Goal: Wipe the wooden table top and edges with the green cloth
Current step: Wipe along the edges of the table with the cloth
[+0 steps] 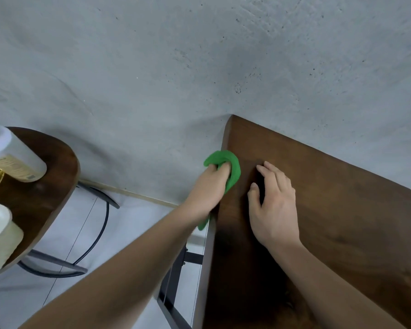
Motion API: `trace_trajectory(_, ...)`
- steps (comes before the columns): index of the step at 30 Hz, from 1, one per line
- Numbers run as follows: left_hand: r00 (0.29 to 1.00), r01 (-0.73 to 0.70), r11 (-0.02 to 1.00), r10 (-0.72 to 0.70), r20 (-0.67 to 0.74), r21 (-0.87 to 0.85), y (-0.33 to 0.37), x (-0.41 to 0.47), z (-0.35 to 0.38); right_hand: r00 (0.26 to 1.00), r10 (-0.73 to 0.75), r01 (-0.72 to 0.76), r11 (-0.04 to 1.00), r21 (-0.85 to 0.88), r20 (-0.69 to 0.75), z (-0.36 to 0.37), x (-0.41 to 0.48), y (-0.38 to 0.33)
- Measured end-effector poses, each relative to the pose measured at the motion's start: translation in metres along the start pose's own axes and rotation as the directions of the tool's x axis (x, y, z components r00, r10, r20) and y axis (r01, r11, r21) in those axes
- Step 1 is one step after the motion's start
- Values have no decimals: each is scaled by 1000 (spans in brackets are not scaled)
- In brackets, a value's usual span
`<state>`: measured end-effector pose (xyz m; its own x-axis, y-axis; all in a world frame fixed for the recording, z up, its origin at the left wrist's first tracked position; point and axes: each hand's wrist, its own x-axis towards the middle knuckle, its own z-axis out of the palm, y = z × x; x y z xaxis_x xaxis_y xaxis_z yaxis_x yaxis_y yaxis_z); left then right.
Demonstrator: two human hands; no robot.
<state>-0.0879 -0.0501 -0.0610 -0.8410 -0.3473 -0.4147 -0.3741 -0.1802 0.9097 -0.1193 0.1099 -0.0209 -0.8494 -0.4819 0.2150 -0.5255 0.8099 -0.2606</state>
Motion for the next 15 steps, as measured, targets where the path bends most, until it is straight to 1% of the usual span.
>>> trace_trajectory(4,999,25,998,-27,-23,-58,23,52,1,1000,5,-5,1000,-5,10,-1,0,-1)
trace_trajectory(9,998,9,999,-11,-55,-35,44,98,3,1000,9,-9,1000,-5,6,-1,0,-3)
trace_trajectory(12,998,17,999,-19,-59,-33,47,99,3,1000,15,-15,1000,-9,4,-2,0,-3)
trace_trajectory(13,998,1,999,-4,-58,-40,45,94,3,1000,18,-18,1000,-6,5,-2,0,-3)
trace_trajectory(15,996,-75,996,73,-42,-49,37,76,3,1000,18,-18,1000,-3,6,-3,0,-4)
